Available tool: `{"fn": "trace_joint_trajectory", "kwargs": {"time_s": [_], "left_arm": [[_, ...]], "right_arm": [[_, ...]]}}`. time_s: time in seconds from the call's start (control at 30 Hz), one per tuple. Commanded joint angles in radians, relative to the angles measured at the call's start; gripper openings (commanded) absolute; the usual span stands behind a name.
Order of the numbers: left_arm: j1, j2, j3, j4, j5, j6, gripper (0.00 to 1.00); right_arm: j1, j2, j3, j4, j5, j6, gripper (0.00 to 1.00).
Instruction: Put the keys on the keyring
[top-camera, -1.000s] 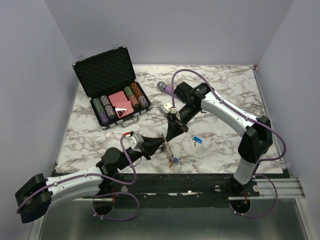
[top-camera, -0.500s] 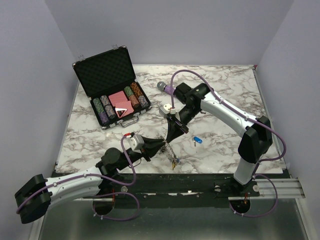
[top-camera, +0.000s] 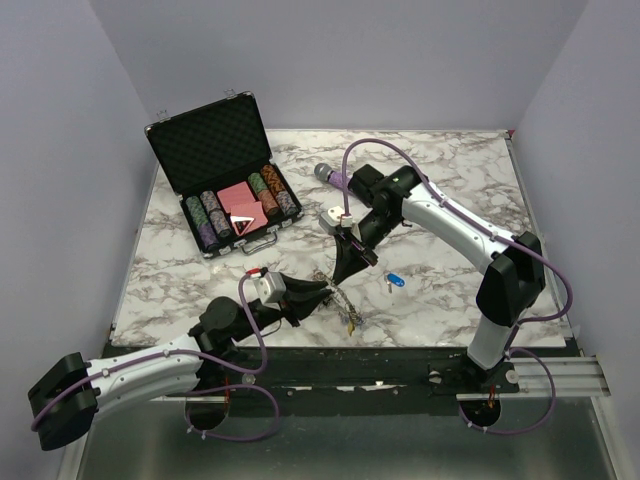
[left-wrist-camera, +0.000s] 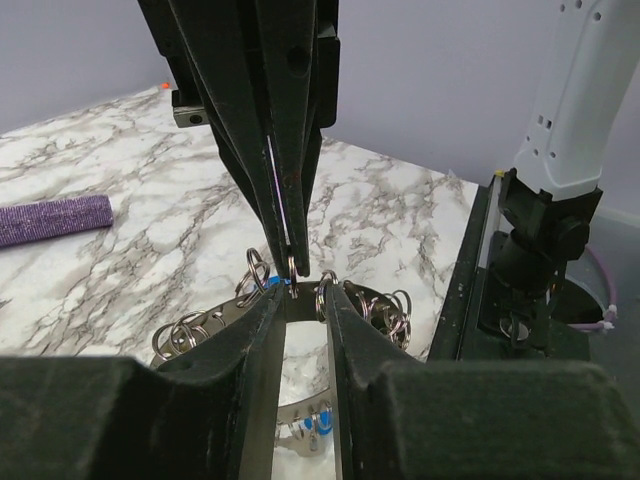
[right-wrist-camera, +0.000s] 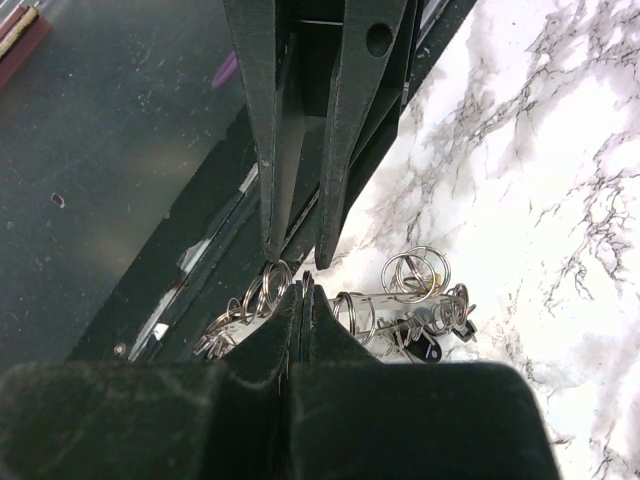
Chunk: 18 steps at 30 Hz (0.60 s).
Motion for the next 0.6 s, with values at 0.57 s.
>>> {"fn": "trace_joint_trajectory", "kwargs": {"time_s": [0.57], "left_arm": [[-0.005,0.081,0.009,0.066,0.015,-0.002,0.3]], "right_arm": [[0.003,-0.022,-0.013,-0.063,-0.072,-0.013,0.0]]}}
